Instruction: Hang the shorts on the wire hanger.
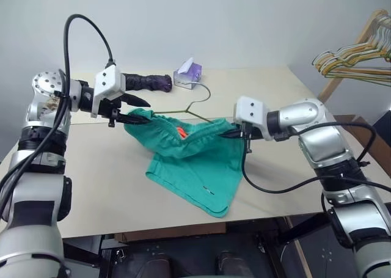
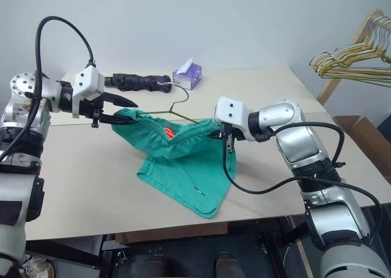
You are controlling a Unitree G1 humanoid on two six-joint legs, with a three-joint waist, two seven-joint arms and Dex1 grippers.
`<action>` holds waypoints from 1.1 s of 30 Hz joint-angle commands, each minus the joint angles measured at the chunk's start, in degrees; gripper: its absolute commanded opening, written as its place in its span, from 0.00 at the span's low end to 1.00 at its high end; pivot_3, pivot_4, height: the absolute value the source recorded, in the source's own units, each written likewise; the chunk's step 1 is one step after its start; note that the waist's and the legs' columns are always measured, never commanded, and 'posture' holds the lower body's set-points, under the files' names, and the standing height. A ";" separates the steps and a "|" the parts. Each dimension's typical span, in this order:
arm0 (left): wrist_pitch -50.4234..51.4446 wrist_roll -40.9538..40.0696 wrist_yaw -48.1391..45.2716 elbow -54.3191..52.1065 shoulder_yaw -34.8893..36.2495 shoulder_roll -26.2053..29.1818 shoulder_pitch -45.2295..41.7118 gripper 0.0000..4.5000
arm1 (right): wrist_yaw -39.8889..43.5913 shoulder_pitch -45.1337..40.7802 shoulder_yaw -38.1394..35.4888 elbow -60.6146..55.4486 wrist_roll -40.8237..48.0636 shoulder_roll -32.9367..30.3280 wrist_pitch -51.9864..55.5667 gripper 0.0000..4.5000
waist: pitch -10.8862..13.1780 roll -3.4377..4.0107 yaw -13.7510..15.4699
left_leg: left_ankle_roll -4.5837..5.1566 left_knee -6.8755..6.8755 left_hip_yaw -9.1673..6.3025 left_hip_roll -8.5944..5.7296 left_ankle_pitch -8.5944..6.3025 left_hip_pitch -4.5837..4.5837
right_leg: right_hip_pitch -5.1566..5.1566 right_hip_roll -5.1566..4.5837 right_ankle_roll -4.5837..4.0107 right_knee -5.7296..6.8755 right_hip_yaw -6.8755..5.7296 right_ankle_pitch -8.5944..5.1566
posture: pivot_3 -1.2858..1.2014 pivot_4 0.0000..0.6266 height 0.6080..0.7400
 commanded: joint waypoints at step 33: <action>29.89 -28.74 18.36 -42.24 18.73 -13.82 19.14 1.00 | -66.47 -4.15 -49.20 -15.53 -19.75 15.88 68.10 0.00 | -0.25 0.38 -8.03 | 0.00 0.01 -0.14 -0.04 0.00 0.07 | 0.10 -0.07 0.01 0.06 0.09 0.00 | 0.44 0.00 1.00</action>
